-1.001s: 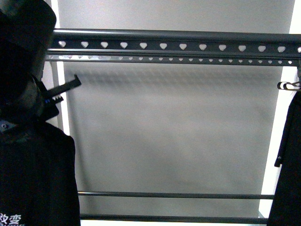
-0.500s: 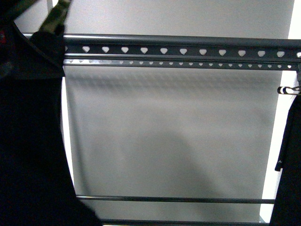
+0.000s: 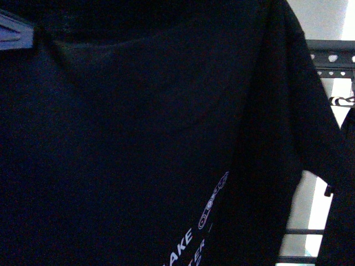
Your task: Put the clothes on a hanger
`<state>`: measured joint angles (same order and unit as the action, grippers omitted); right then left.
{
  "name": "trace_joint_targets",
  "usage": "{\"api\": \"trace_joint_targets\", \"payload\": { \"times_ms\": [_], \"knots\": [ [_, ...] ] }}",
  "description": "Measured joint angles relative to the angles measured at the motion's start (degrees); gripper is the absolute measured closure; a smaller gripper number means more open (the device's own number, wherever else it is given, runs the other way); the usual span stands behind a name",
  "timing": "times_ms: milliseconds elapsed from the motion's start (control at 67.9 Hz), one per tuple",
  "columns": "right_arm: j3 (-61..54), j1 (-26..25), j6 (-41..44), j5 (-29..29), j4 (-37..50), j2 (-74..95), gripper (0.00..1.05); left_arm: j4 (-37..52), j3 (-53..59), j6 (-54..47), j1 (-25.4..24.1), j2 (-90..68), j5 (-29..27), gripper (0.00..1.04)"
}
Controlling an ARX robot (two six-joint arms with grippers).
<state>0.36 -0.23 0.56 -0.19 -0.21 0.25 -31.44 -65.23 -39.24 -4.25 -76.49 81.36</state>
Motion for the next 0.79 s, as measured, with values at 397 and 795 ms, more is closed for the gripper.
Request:
{"api": "trace_joint_targets", "payload": {
  "times_ms": [397,795],
  "knots": [
    [0.0,0.0,0.0,0.0,0.0,0.0,0.07,-48.3,-18.7,-39.1,6.2,-18.6,-9.9,1.01],
    [0.0,0.0,0.0,0.1,0.0,0.0,0.07,-40.5,-21.3,-39.7,10.9,-20.6,-12.8,1.01]
  ]
}}
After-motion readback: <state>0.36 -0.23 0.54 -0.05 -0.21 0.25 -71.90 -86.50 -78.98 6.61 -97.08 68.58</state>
